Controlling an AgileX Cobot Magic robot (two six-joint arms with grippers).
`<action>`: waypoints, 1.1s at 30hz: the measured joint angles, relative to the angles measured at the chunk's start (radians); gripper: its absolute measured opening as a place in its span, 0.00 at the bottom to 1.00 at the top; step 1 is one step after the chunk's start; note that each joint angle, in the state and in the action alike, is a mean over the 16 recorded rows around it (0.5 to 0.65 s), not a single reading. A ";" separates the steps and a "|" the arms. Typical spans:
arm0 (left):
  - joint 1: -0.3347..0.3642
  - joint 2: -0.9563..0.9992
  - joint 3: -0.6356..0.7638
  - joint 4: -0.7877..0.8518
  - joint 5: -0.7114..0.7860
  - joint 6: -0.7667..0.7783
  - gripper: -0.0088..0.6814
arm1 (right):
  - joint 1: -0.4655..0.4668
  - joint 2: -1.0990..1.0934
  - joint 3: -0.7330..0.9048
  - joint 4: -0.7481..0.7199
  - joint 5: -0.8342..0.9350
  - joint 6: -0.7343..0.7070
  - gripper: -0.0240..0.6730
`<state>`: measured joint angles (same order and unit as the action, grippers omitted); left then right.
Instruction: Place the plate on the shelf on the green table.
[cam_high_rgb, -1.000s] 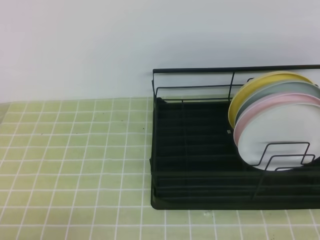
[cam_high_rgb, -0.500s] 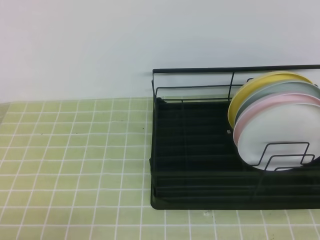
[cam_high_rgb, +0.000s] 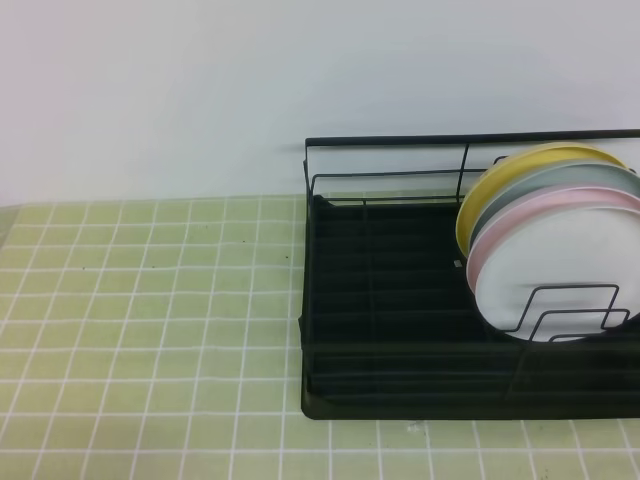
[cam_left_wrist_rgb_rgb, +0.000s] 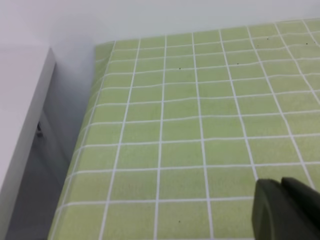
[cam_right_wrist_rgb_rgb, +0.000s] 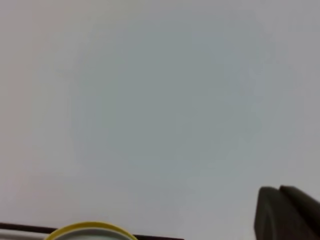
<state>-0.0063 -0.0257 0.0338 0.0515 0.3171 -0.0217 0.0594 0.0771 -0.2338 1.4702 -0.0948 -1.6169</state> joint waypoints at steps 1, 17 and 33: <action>0.000 0.000 0.000 0.000 0.000 0.000 0.01 | -0.001 -0.010 0.015 -0.075 0.009 0.064 0.03; 0.000 0.000 0.000 0.000 -0.001 0.000 0.01 | -0.025 -0.084 0.189 -1.500 0.426 1.462 0.03; 0.000 0.000 0.000 0.000 -0.001 0.000 0.01 | -0.013 -0.084 0.235 -1.672 0.436 1.617 0.03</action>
<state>-0.0063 -0.0256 0.0338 0.0519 0.3164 -0.0217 0.0467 -0.0065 0.0012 -0.2015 0.3410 0.0000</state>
